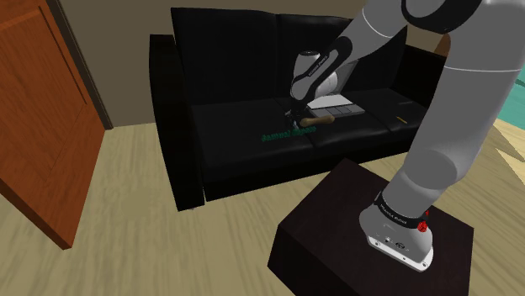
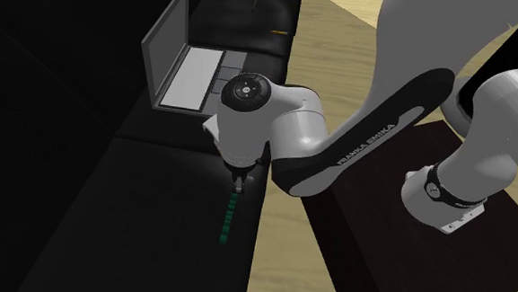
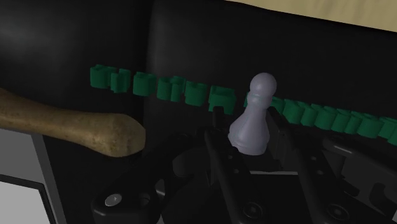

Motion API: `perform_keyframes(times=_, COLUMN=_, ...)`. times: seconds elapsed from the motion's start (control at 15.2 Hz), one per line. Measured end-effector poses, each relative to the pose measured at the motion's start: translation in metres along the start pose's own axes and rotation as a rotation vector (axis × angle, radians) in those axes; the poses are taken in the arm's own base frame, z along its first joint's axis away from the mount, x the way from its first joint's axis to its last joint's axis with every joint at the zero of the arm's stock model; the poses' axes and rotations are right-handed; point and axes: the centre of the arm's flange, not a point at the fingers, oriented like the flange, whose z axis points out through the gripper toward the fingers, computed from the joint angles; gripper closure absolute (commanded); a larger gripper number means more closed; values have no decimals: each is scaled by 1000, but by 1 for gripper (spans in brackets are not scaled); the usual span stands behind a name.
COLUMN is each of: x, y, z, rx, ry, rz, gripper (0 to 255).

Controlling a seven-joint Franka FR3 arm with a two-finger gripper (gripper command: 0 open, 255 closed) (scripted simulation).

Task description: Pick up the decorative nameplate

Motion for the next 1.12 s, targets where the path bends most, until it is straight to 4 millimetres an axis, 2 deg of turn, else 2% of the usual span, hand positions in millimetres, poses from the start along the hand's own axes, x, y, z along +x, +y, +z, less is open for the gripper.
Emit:
perform_keyframes(times=0.53, x=0, y=0, z=-2, rx=0, ry=0, rz=0, gripper=255)
perform_keyframes(times=1.12, x=3, y=4, z=-47, rx=0, ry=0, rz=0, gripper=255)
